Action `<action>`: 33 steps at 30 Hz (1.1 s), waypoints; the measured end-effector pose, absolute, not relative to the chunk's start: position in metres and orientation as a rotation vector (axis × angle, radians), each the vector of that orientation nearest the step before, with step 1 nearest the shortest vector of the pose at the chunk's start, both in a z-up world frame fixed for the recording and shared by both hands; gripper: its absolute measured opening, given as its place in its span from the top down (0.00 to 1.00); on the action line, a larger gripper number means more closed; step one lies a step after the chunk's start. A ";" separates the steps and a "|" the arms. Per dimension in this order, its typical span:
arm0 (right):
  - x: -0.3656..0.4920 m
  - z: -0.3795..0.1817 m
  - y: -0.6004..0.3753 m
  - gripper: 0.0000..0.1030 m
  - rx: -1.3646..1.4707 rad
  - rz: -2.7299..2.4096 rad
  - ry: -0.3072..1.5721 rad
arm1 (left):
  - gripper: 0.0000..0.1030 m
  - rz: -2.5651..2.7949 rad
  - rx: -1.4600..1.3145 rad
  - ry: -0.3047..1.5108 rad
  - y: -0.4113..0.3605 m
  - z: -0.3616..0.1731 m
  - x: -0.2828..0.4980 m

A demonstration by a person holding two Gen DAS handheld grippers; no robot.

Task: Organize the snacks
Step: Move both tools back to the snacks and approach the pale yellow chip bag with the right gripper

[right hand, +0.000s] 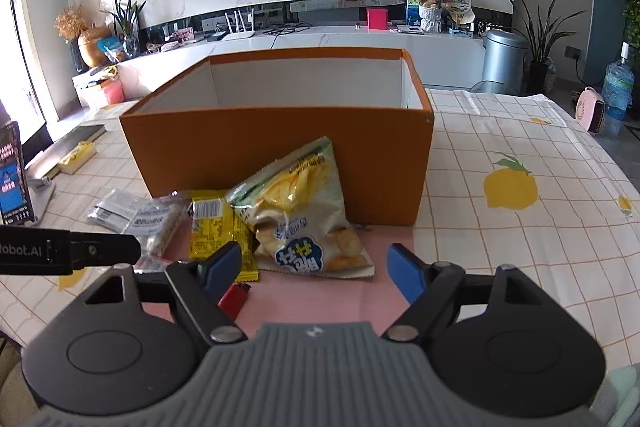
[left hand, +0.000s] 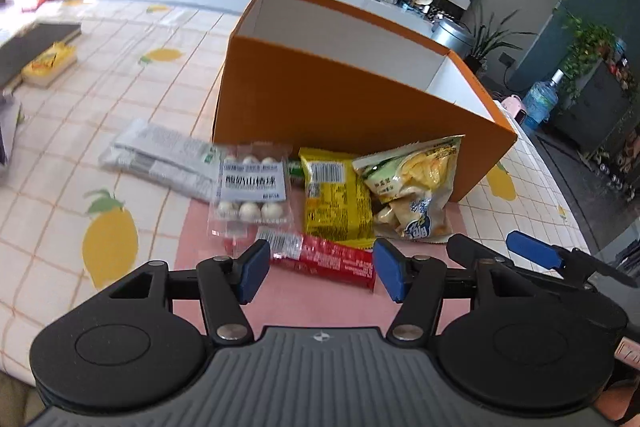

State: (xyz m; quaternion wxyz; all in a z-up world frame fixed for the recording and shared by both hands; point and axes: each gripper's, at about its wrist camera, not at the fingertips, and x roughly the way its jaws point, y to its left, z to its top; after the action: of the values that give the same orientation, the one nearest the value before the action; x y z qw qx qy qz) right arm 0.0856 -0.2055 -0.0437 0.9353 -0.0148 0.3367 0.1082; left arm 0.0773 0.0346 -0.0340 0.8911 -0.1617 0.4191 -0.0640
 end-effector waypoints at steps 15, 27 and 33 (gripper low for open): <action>0.137 -0.065 -0.191 0.13 -0.280 0.322 0.736 | 0.33 0.062 -0.577 1.015 0.025 -0.068 0.104; 0.161 -0.079 -0.189 0.13 -0.219 0.360 0.744 | 0.27 0.247 -0.513 1.054 0.008 -0.065 0.125; 0.154 -0.081 -0.182 0.26 -0.267 0.356 0.747 | 0.27 0.244 -0.387 1.061 -0.006 -0.065 0.126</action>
State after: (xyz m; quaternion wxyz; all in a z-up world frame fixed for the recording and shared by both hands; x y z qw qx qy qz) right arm 0.1544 -0.1822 -0.0811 0.9070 -0.1294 0.3617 0.1727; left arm 0.1262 -0.0060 -0.0648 0.8377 -0.1829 0.5016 0.1153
